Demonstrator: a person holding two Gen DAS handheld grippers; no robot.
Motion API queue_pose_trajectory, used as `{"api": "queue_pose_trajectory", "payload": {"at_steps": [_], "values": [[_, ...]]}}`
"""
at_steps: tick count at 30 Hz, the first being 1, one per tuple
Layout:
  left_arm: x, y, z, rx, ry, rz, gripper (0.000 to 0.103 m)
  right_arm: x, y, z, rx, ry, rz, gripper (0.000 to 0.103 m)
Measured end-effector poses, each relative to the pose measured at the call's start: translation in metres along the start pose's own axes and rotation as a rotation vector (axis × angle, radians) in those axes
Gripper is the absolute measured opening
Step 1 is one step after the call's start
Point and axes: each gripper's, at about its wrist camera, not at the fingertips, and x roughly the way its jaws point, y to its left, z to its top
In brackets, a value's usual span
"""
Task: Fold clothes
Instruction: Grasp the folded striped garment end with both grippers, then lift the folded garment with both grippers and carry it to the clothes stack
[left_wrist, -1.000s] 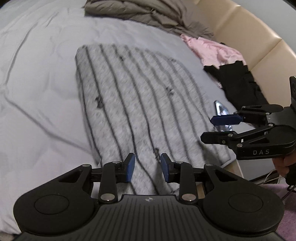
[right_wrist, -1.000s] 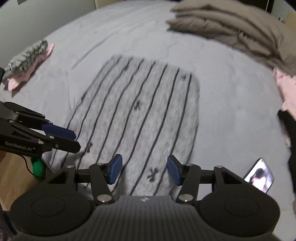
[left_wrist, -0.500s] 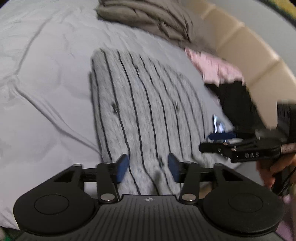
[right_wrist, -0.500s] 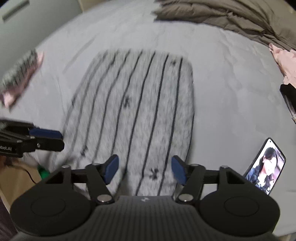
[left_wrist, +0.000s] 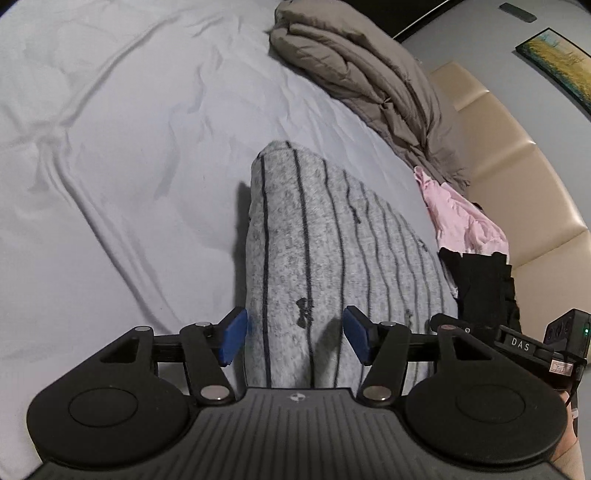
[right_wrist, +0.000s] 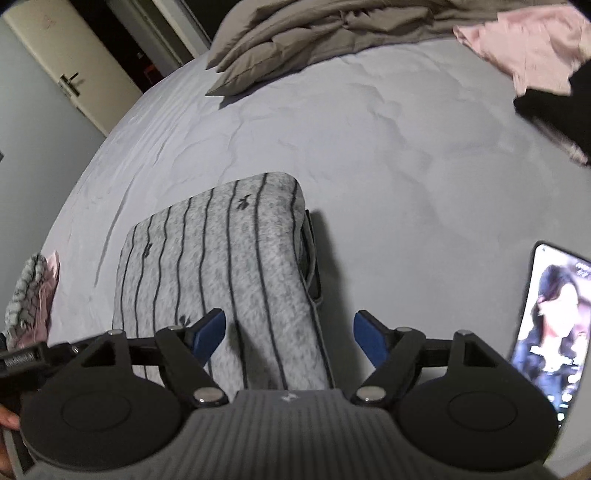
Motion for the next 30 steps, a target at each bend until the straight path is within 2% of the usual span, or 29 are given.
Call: {"api": "queue_pose_trajectory", "payload": {"at_steps": [7, 11, 17, 18, 19, 20, 25, 30], "values": [[0.023, 0.011, 0.003, -0.044, 0.025, -0.022, 0.056, 0.026, -0.011, -0.001, 0.071, 0.052, 0.039, 0.079], [0.029, 0.016, 0.004, -0.043, 0.027, -0.043, 0.056, 0.041, -0.02, -0.002, 0.128, 0.061, 0.078, 0.085], [0.039, 0.019, 0.007, -0.034, 0.029, -0.064, 0.05, 0.054, -0.013, 0.0, 0.111, 0.063, 0.121, 0.083], [0.04, 0.019, 0.007, -0.03, 0.028, -0.063, 0.048, 0.057, -0.012, 0.0, 0.116, 0.066, 0.133, 0.078], [0.041, 0.019, 0.007, -0.027, 0.027, -0.06, 0.045, 0.06, -0.011, 0.0, 0.124, 0.069, 0.145, 0.067], [0.042, 0.019, 0.007, -0.026, 0.026, -0.056, 0.044, 0.063, -0.009, 0.0, 0.142, 0.075, 0.151, 0.062], [0.041, 0.02, 0.006, -0.034, 0.018, -0.063, 0.029, 0.065, 0.0, 0.003, 0.137, 0.088, 0.143, 0.051], [0.031, 0.015, 0.004, -0.032, -0.01, -0.079, 0.023, 0.058, 0.002, 0.001, 0.16, 0.058, 0.144, 0.044]]}}
